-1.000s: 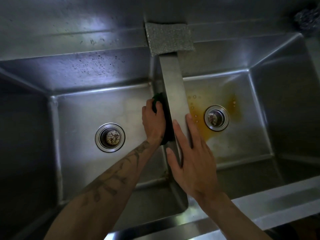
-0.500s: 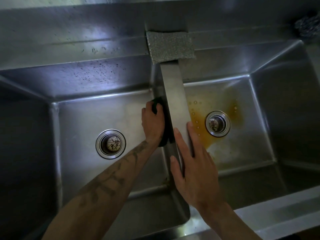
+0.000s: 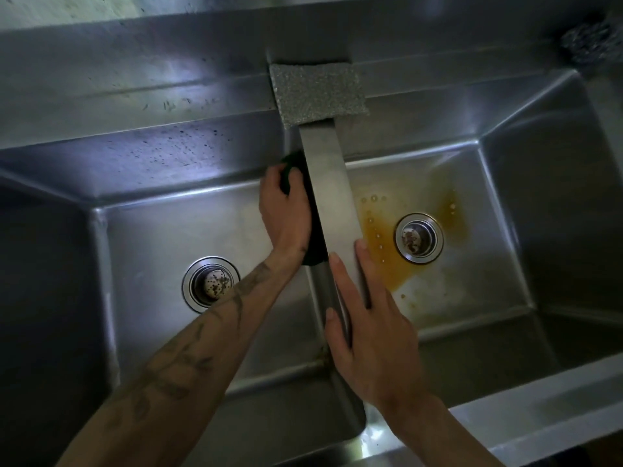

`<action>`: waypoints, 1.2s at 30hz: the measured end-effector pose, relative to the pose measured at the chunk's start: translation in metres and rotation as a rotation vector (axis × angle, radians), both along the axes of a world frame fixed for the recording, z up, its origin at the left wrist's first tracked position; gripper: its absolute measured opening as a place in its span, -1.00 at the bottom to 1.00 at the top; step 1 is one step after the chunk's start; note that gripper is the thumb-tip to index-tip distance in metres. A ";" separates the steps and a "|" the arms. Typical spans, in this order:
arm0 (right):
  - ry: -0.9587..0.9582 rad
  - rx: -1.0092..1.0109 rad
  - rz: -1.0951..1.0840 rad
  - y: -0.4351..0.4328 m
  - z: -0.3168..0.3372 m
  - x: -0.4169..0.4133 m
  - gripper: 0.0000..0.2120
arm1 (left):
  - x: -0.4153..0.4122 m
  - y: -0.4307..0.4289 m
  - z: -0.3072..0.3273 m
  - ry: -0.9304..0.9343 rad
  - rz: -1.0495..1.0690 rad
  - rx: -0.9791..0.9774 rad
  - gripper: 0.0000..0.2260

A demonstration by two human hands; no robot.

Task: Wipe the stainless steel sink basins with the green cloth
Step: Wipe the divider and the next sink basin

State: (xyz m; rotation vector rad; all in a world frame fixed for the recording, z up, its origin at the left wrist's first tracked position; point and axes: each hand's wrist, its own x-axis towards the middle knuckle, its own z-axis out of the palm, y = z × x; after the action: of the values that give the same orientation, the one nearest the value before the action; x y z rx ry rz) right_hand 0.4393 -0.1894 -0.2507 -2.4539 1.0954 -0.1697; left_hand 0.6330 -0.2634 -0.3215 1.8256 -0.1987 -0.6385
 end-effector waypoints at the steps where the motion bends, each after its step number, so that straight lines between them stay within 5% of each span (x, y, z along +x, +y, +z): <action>1: 0.000 -0.005 0.000 0.000 0.001 0.000 -0.36 | 0.003 -0.003 0.003 -0.013 0.018 -0.025 -0.68; 9: 0.005 -0.009 -0.005 0.000 -0.002 0.000 -0.34 | 0.002 -0.007 -0.026 0.072 -0.093 0.220 -0.69; 15: -0.010 -0.010 0.001 0.000 -0.001 0.001 -0.33 | 0.011 -0.015 -0.001 -0.063 0.010 -0.027 -0.73; 22: -0.003 -0.016 -0.006 -0.001 0.000 0.001 -0.35 | 0.024 -0.027 -0.029 0.040 -0.146 0.249 -0.69; 29: 0.016 -0.015 -0.006 0.001 0.002 0.001 -0.36 | 0.023 -0.022 -0.001 -0.073 -0.034 -0.022 -0.74; 36: 0.018 -0.047 -0.001 0.000 -0.002 0.000 -0.37 | 0.025 -0.027 -0.012 0.010 -0.073 0.143 -0.71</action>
State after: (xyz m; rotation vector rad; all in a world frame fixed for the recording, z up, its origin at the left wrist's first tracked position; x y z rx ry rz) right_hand 0.4395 -0.1892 -0.2531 -2.5014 1.1120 -0.1758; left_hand 0.6577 -0.2906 -0.3338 1.9589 -0.2183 -0.7291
